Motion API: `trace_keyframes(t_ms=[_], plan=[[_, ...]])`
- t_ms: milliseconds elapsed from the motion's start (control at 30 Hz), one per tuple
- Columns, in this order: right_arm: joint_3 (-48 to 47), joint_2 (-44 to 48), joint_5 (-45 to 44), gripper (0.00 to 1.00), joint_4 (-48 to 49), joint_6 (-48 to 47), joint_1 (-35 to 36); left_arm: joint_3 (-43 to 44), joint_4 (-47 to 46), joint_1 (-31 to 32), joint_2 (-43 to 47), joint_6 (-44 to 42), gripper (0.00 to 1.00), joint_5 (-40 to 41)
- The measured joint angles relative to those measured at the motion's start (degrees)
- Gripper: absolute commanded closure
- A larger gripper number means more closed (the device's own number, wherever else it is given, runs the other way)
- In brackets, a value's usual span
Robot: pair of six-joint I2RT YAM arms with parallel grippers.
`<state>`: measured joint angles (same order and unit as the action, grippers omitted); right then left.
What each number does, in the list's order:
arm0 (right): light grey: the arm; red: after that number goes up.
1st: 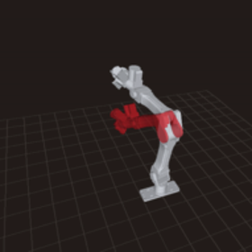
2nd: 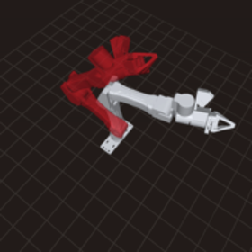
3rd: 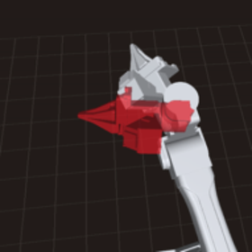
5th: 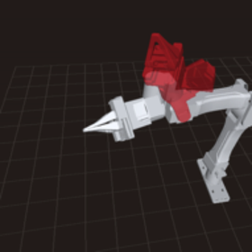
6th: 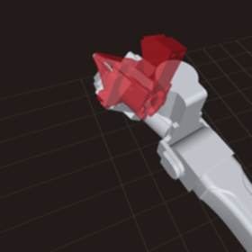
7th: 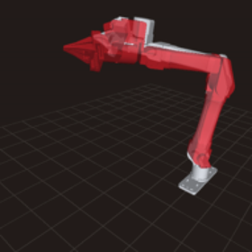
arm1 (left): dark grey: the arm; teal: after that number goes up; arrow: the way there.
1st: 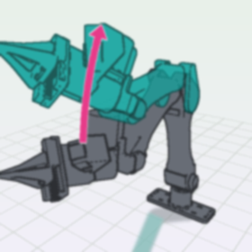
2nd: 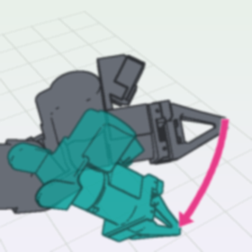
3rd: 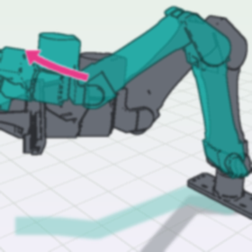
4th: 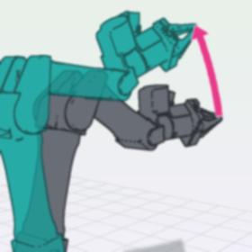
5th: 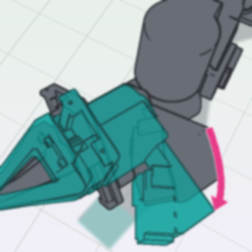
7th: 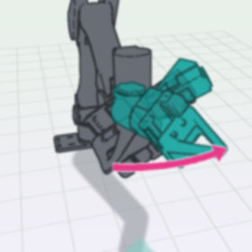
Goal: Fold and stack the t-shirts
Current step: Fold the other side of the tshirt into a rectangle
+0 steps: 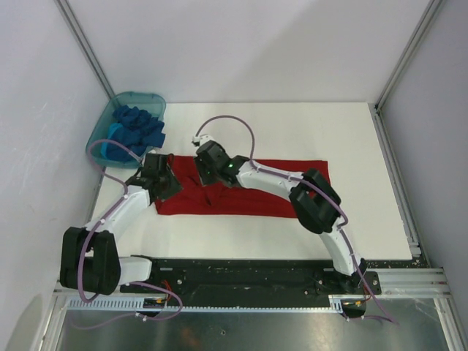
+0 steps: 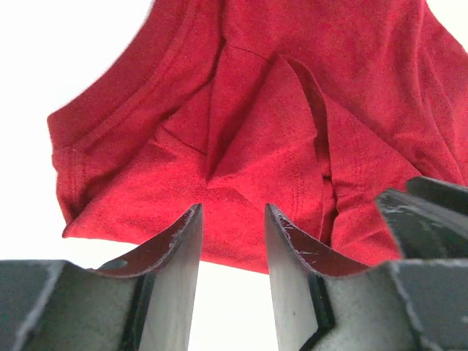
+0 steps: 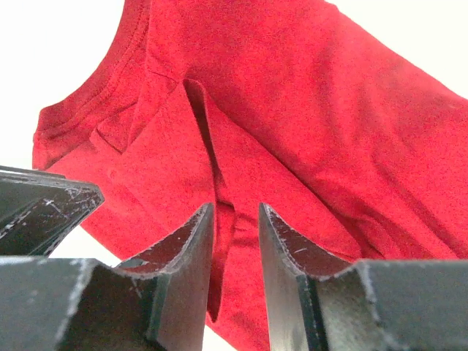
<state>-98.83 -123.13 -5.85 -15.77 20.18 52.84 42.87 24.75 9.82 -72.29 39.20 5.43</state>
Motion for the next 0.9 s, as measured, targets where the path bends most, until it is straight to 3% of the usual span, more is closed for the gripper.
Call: trace_keyframes(t_ms=[167,633,900], plan=[[-5.29,-4.98,-2.97,0.63,-4.15,-1.05,2.54,0.0,-0.02,-1.66,-0.22,0.39,0.57,-0.09],[-5.77,-7.52,-6.12,0.6,-9.42,-0.79,2.71,0.59,-0.02,-1.88,-1.64,0.39,0.57,-1.53],[-5.75,-7.61,-6.67,0.79,-9.68,-0.13,2.56,1.6,-0.2,-1.9,-3.15,0.28,0.57,-3.08]])
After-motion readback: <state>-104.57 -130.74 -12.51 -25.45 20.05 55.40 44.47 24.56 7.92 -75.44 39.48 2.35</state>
